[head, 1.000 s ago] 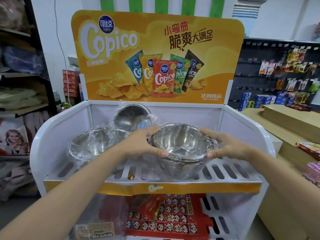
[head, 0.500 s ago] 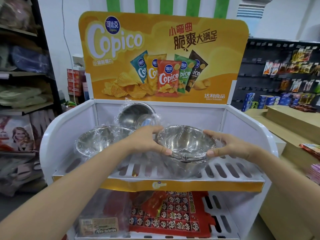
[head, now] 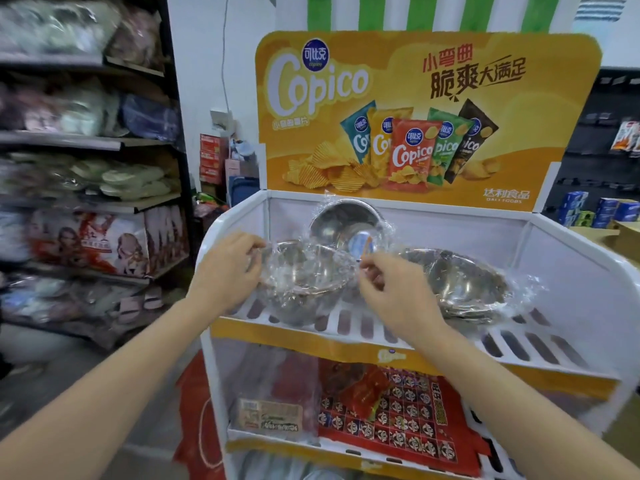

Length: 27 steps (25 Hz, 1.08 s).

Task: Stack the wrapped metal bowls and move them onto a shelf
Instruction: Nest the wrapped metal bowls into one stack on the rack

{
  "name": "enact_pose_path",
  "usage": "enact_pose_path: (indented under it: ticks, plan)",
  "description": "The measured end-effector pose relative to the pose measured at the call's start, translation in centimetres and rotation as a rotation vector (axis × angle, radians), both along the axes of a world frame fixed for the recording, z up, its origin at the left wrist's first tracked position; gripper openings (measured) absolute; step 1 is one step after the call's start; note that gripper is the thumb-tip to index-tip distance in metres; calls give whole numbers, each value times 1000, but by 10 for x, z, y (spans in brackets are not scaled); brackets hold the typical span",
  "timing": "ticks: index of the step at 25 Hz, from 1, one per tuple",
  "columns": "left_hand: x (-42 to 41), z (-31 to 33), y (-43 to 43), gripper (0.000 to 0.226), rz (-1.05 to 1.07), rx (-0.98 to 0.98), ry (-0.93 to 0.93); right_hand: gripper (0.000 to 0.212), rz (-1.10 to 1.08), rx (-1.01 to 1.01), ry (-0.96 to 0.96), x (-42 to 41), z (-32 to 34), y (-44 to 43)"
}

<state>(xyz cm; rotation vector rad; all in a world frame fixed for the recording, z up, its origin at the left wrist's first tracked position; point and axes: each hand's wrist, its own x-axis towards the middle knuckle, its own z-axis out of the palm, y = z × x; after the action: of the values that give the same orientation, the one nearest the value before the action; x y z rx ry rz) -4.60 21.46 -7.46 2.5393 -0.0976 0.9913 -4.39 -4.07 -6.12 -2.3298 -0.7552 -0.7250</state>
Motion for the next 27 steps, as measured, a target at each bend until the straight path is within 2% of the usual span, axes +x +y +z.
enact_pose_path:
  ticks: [2,3,4,6,8,9,14,20,23,27]
  plan:
    - [-2,-10,2,28,62,-8,116,28,-124,-139,147,3,-14,33]
    - [-2,-14,1,30,79,-29,151,29,-175,-135,198,4,-19,45]
    - [-2,-16,-1,31,88,-89,167,26,-209,-60,256,7,-22,53]
    - [-1,-17,-7,33,106,-312,200,24,-244,226,417,14,-25,63]
    - [0,-17,-13,37,126,-499,228,36,-259,473,537,19,-26,69]
    - [0,-19,-15,38,126,-537,222,39,-255,526,555,21,-27,69]
    - [-12,-21,-18,46,25,-619,153,43,-183,583,446,16,-31,59]
    - [-33,23,-29,53,-162,-637,-8,43,-93,650,270,5,3,32]
    - [-39,48,-46,59,-313,-637,14,45,-101,673,190,-4,23,-2]
    - [-34,65,-98,47,-467,-599,81,44,-178,663,127,-18,44,-65]
